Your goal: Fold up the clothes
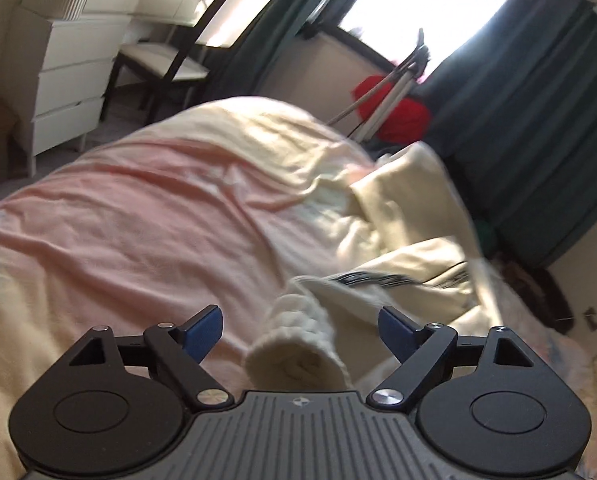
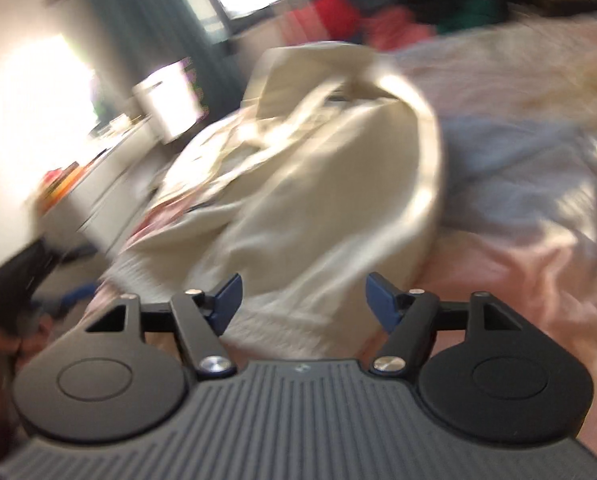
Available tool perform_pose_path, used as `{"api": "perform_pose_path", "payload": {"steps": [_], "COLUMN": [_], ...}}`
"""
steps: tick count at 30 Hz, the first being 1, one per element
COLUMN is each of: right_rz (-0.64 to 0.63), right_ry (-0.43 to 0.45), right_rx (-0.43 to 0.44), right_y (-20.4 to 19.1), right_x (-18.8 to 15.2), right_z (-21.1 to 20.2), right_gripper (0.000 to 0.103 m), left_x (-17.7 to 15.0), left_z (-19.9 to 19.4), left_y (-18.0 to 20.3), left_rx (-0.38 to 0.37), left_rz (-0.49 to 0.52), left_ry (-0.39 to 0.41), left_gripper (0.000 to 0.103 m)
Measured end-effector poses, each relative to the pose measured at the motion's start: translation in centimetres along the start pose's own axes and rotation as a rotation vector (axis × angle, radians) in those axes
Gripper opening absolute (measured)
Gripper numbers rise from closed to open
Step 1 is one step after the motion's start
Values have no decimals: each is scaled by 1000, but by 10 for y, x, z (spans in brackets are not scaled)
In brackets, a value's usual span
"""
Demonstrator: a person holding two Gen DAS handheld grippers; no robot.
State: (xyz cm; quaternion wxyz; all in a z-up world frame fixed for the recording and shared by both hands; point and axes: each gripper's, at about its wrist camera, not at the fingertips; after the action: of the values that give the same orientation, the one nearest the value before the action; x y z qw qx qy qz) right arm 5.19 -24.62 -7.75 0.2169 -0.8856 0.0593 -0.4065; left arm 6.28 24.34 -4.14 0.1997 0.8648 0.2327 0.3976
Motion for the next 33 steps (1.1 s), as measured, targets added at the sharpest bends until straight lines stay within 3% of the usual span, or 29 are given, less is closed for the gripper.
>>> {"api": "perform_pose_path", "payload": {"steps": [3,6,8,12,14,17,21,25,31,33], "right_rz": [121,202,198,146,174,242,307,336,259,235], "right_ry": [-48,-106,-127,-122,-93,-57,-61,-79,-93,-131], "right_rx": [-13,29,45,37,41,71,150,273,460,521], "right_y": [23,34,31,19,18,19,0,-48,-168,-205], "right_x": [-4,-11,-15,-21,-21,-21,-26,-39,-43,-44], "right_z": [24,49,60,67,57,43,39,58,109,134], "right_gripper": [72,72,70,45,33,22,19,17,16,8], "left_x": [5,7,2,-1,2,15,58,129,234,259], "left_z": [30,57,68,72,67,58,39,29,14,26], "left_y": [-5,-9,-11,-9,-6,-5,3,4,5,-7], "left_rx": [7,19,33,34,14,-19,-32,47,171,248], "left_rz": [-39,-53,-45,13,35,0,16,92,203,226], "left_ry": [-63,-121,-151,-165,-153,-123,-17,82,228,264], "left_gripper": [84,71,49,35,17,14,13,13,13,13]}}
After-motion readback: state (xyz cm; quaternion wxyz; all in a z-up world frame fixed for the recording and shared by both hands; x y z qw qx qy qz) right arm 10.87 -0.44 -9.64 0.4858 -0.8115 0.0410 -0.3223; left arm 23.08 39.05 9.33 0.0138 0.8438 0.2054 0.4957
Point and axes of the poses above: each gripper's, at about its wrist camera, not at the fingertips, and z roughly the way its jaws point, y to its right, x to its top, and after that the axes turned 3 degrees about -z, right-handed
